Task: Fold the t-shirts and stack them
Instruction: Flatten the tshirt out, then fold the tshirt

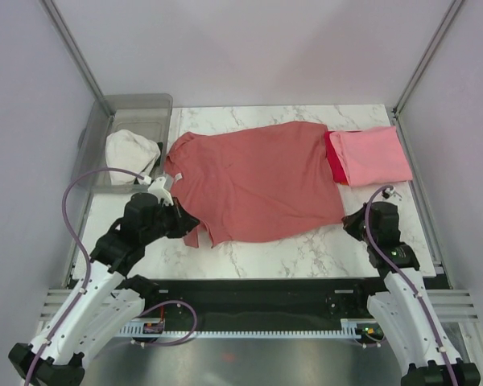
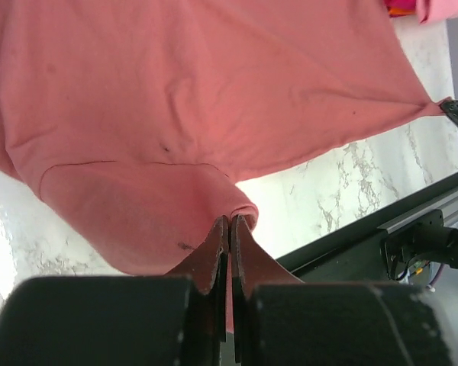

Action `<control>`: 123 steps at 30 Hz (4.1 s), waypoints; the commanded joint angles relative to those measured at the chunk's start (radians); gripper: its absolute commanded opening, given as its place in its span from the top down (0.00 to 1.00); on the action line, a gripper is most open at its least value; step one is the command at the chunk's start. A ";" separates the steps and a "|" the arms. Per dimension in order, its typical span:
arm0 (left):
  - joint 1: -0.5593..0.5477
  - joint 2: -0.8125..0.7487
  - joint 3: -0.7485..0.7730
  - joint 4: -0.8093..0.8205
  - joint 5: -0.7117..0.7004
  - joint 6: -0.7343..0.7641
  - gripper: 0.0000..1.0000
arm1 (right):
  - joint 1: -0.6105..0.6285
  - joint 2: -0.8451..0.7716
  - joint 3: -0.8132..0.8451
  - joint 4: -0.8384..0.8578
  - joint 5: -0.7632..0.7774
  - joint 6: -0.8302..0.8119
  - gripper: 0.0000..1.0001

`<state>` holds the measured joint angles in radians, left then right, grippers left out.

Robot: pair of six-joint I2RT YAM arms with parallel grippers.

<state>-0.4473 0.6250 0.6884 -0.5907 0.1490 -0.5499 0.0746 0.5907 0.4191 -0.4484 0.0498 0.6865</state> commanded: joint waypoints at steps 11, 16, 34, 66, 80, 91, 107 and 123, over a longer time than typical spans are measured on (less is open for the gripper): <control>-0.004 0.257 0.040 0.064 -0.031 -0.024 0.98 | -0.002 0.267 0.118 -0.010 0.116 -0.033 1.00; -0.004 0.311 0.011 0.140 0.014 -0.027 0.97 | -0.002 0.314 0.141 0.002 0.156 -0.041 1.00; 0.004 0.317 0.072 0.115 -0.146 -0.033 0.98 | -0.002 0.406 0.164 0.059 0.159 -0.058 1.00; 0.190 0.639 0.434 0.069 -0.313 0.025 0.98 | 0.067 0.946 0.630 0.085 0.266 -0.100 1.00; 0.239 0.872 0.545 0.091 -0.364 0.038 0.98 | 0.079 1.115 0.750 0.123 0.237 -0.097 0.96; 0.216 0.690 0.435 0.170 -0.318 0.039 0.47 | 0.088 1.027 0.697 0.226 0.202 -0.171 0.42; 0.119 0.332 0.194 0.146 -0.206 -0.002 0.17 | 0.036 1.377 0.986 0.180 0.203 -0.136 0.55; 0.117 0.275 0.057 0.184 -0.216 -0.022 0.16 | -0.053 1.390 1.005 0.149 0.180 -0.140 0.34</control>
<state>-0.3252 0.9394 0.7601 -0.4515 -0.0685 -0.5438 0.0166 2.0415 1.4185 -0.2863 0.2279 0.5697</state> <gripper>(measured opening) 0.841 0.641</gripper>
